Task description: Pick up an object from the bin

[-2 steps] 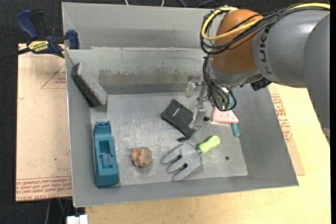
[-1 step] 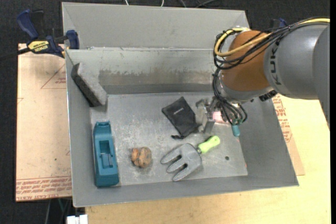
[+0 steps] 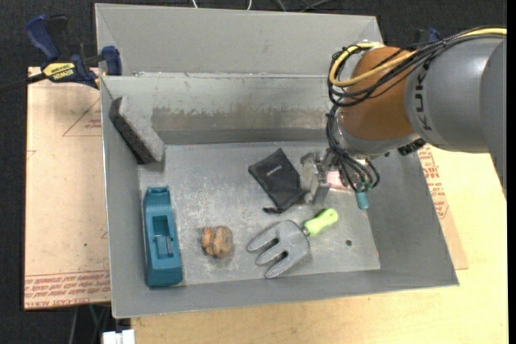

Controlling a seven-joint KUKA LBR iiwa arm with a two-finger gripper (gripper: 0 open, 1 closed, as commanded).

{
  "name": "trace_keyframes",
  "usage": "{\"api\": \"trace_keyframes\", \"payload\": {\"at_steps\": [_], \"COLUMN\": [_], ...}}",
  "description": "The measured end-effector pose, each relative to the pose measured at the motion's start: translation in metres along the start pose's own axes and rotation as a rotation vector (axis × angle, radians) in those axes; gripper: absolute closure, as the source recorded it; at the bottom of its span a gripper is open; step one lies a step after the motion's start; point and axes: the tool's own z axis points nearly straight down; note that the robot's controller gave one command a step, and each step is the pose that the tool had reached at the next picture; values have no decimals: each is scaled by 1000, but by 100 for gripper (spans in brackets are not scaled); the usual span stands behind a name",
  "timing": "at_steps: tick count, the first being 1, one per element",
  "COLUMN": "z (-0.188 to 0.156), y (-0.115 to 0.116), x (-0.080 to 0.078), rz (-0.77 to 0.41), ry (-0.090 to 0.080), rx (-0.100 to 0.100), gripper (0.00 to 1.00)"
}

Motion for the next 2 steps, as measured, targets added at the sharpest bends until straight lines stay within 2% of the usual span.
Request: {"api": "trace_keyframes", "payload": {"at_steps": [1,2], "z": [-62,-125], "y": [2,-55], "x": [-1,27], "rz": [-2,-140], "ry": [3,7], "rx": [0,-3], "gripper": [100,100]}}
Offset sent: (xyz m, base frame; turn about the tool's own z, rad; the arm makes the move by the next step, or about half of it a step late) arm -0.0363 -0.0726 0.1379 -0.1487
